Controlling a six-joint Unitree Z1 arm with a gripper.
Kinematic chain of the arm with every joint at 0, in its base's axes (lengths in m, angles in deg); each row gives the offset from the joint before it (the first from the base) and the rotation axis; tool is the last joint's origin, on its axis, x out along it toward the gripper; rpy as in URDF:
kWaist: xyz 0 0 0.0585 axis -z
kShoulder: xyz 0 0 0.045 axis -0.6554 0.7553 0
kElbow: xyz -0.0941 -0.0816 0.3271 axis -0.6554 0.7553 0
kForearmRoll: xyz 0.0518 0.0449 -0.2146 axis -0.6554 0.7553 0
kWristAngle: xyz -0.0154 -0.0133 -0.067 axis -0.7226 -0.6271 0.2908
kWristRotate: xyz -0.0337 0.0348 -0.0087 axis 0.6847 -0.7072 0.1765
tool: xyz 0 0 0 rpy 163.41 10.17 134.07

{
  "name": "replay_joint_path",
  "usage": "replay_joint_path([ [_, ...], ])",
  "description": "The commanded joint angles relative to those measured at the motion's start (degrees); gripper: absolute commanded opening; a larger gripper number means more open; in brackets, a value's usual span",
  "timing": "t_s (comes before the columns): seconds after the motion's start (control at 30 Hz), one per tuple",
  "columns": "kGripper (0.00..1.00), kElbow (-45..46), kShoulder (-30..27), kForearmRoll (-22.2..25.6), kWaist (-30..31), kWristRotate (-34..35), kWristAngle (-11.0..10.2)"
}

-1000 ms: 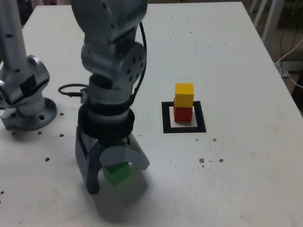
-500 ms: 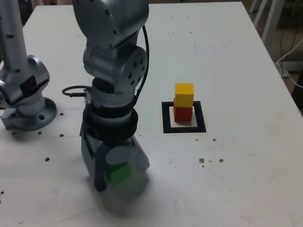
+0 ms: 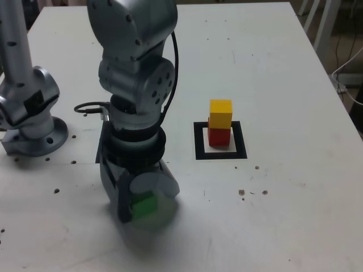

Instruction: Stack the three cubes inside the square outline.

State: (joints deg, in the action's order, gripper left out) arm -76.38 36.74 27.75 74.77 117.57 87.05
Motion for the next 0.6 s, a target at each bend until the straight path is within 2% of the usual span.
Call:
replay_joint_path([
  [0.0, 0.66, 0.2, 0.1, 0.1, 0.1, 0.3, -0.1],
  [0.23, 0.57, -0.1, -0.2, 0.3, 0.0, 0.4, -0.1],
  [0.4, 0.42, -0.2, -0.7, 1.1, 0.0, 0.4, -0.1],
  [0.57, 0.38, -0.6, -1.4, 2.3, 0.1, -0.2, -0.2],
])
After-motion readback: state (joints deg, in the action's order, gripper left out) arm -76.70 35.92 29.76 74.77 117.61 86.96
